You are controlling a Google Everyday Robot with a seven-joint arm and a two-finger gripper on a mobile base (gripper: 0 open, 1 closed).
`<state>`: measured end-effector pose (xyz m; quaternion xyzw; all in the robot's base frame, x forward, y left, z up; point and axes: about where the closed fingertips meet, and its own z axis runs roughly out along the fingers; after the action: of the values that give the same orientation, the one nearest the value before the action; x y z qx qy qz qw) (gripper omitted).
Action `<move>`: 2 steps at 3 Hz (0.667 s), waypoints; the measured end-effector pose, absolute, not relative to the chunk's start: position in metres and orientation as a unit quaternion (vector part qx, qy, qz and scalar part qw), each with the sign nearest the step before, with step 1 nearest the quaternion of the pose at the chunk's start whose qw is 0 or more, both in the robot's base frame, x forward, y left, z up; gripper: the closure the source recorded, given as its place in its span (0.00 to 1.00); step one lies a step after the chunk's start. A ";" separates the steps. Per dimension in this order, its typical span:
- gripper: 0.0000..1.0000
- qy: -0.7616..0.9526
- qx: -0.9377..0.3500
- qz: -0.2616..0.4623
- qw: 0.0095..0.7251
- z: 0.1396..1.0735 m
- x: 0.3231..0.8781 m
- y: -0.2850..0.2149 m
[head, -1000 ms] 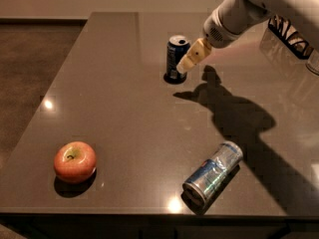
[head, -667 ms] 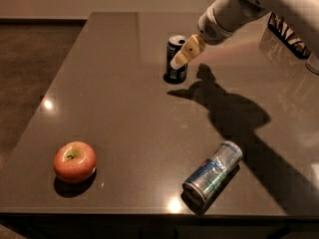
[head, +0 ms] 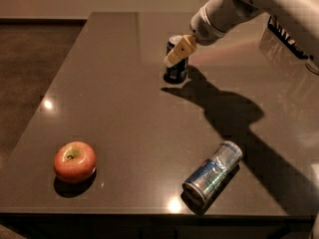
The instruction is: Move pepsi can near apple
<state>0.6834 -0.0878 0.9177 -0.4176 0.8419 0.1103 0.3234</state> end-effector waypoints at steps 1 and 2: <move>0.43 0.836 -0.426 0.128 0.321 0.920 0.677 -0.078; 0.65 0.829 -0.434 0.146 0.321 0.925 0.667 -0.070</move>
Offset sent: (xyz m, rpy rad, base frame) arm -0.0289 0.0230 0.0170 0.0843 0.0249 0.0920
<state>0.6674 -0.0702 0.9248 -0.4336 0.8292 0.1456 0.3212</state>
